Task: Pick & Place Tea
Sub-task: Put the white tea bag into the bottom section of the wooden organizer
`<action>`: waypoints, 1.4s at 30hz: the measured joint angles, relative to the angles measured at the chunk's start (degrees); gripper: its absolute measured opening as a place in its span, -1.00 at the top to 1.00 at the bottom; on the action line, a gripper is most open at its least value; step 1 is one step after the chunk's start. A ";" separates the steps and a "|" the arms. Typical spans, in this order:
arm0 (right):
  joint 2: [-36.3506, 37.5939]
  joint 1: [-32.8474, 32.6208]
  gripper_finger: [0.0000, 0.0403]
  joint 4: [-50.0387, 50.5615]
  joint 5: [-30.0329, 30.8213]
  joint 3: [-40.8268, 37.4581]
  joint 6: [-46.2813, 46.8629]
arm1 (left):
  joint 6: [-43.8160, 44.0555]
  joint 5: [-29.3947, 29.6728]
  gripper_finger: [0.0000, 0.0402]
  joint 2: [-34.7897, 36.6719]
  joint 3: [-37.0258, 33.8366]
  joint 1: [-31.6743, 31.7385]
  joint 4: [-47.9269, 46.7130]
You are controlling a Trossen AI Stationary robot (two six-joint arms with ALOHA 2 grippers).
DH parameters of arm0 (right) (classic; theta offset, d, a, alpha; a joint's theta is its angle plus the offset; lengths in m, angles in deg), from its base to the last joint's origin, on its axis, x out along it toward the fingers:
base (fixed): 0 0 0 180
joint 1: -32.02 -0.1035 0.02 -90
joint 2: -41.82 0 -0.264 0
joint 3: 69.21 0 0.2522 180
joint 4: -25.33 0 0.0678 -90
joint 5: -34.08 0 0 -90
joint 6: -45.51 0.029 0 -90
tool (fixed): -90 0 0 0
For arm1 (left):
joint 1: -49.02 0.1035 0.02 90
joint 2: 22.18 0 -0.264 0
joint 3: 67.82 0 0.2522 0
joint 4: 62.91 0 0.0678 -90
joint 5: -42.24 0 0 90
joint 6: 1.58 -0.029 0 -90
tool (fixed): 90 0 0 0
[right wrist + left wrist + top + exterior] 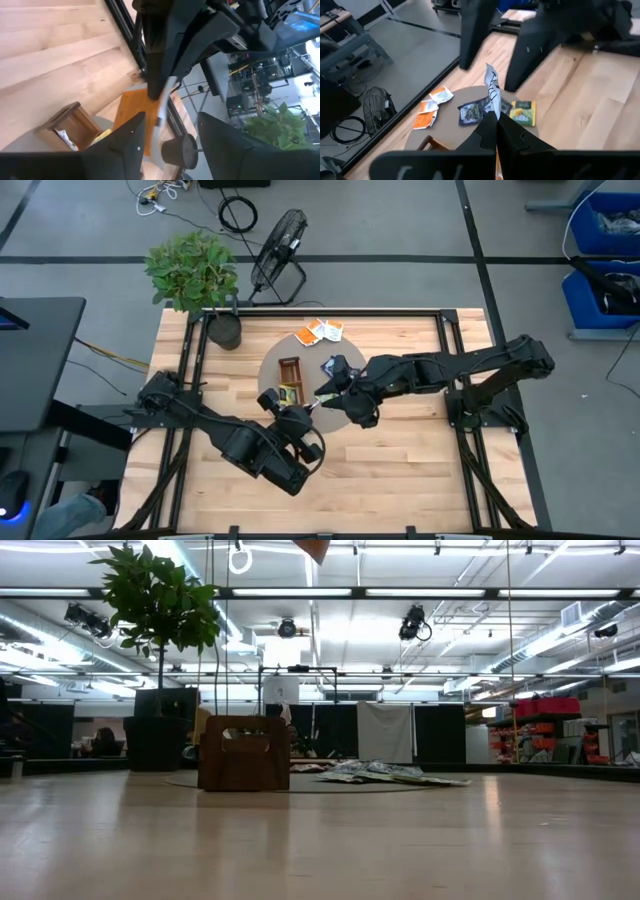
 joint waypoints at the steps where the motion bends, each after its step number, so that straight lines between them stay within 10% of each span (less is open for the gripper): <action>1: -0.11 0.00 0.09 0.34 -0.10 0.00 0.54 | 0.02 0.03 1.00 0.02 0.01 0.01 0.20; 34: -0.12 2.62 0.45 3.56 -5.01 -0.02 6.71 | -0.70 1.32 1.00 0.00 0.01 -2.28 1.26; 42: -0.12 2.62 0.88 3.86 -6.35 -0.02 6.91 | -1.26 1.83 1.00 0.00 0.01 -2.28 1.24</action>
